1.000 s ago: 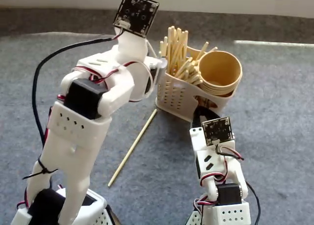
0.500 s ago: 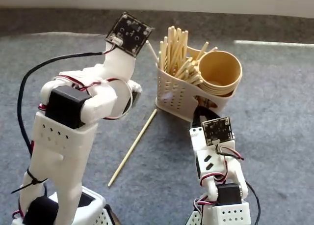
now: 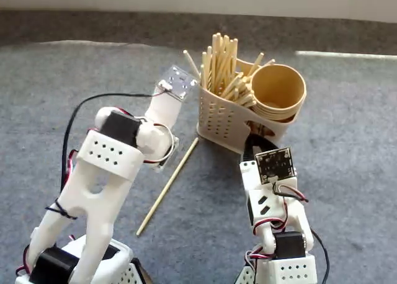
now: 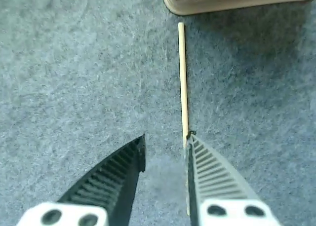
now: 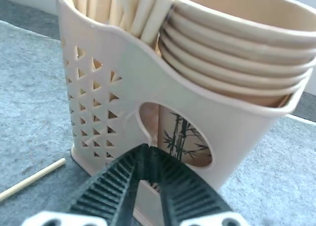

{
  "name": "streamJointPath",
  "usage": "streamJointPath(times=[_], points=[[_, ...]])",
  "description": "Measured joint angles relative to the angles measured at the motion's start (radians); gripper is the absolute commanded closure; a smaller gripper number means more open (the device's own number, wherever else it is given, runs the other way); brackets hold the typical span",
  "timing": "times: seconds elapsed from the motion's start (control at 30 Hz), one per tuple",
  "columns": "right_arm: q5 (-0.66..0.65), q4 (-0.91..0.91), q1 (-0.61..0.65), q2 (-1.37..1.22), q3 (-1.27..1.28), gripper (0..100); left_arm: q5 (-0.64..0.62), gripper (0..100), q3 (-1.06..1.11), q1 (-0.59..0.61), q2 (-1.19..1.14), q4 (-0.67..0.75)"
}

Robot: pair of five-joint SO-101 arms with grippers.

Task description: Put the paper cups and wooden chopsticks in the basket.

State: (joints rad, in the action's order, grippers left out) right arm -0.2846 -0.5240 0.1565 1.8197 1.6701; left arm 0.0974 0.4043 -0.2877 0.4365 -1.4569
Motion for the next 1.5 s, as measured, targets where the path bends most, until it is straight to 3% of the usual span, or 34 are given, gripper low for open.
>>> streamJointPath(times=[0.37,0.73,0.87,1.17,1.5], points=[[0.0,0.0,0.0,0.0,0.0,99.4,-0.025,86,0.439,0.0,0.0,0.499],[0.0,0.0,0.0,0.0,0.0,99.4,-0.031,88,0.606,0.002,-0.018,0.697],[0.0,0.0,0.0,0.0,0.0,99.4,-0.031,89,0.563,0.003,-0.123,0.703],[0.0,0.0,0.0,0.0,0.0,99.4,-0.034,91,0.354,0.003,-0.348,0.554],[0.0,0.0,0.0,0.0,0.0,99.4,-0.034,92,0.356,0.003,-0.261,0.528]])
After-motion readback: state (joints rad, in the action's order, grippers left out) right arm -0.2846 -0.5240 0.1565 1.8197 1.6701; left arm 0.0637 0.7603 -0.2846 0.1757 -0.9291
